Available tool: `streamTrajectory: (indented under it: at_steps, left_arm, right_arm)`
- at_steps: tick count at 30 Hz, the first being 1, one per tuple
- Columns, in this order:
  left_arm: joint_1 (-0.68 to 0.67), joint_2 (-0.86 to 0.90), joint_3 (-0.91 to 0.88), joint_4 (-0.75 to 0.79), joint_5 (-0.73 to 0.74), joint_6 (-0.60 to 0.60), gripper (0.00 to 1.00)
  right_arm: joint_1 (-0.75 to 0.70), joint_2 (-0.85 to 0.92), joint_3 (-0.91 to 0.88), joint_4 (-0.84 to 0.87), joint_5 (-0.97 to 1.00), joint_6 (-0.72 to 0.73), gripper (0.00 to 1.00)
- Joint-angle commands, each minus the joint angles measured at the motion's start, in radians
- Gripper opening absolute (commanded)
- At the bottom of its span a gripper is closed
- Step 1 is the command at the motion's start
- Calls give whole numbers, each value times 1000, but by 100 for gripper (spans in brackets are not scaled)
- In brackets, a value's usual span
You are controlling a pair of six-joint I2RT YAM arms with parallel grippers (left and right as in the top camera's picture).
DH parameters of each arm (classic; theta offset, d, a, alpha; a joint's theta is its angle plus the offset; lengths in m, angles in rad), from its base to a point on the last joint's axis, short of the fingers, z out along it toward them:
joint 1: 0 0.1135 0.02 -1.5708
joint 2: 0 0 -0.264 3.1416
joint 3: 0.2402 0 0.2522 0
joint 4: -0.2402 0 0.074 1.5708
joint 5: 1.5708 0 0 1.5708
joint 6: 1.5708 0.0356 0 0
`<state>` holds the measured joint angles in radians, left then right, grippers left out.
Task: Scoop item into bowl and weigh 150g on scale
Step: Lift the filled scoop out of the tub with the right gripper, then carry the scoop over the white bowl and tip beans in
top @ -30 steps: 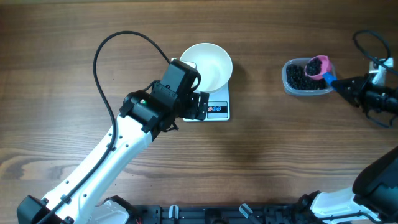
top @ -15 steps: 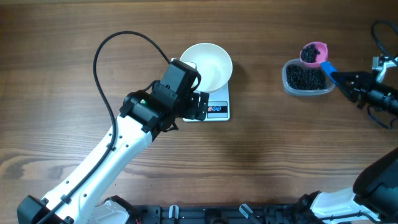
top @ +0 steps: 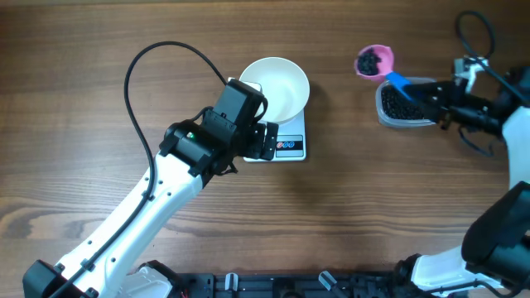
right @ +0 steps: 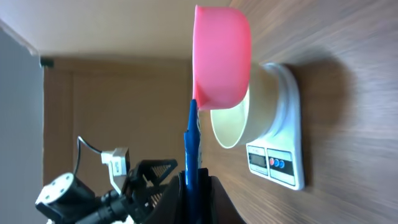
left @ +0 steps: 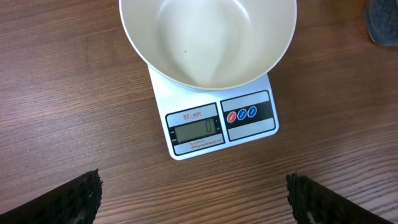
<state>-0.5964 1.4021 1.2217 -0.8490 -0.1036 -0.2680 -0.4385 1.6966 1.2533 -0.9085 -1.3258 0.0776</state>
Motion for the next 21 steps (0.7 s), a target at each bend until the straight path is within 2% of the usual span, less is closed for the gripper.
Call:
streamTrajectory:
  at_steps: [1, 5, 8, 13, 16, 21]
  left_arm:
    - [-4, -16, -8, 0, 9, -9, 100]
    - [-4, -16, -8, 0, 9, -9, 100]
    - [-4, -16, -8, 0, 9, -9, 100]
    - [-4, -16, -8, 0, 9, -9, 100]
    - [-4, -16, -8, 0, 9, -9, 100]
    - [-4, -16, -8, 0, 9, -9, 100]
  right_arm:
    - [101, 14, -5, 71, -48, 46, 4]
    - [204, 14, -5, 182, -35, 114, 4]
    - [269, 14, -5, 233, 51, 169, 4]
    - [381, 13, -2, 266, 212, 156, 4]
    - [433, 7, 8, 268, 228, 77, 4]
    - [494, -16, 47, 269, 389, 53, 4]
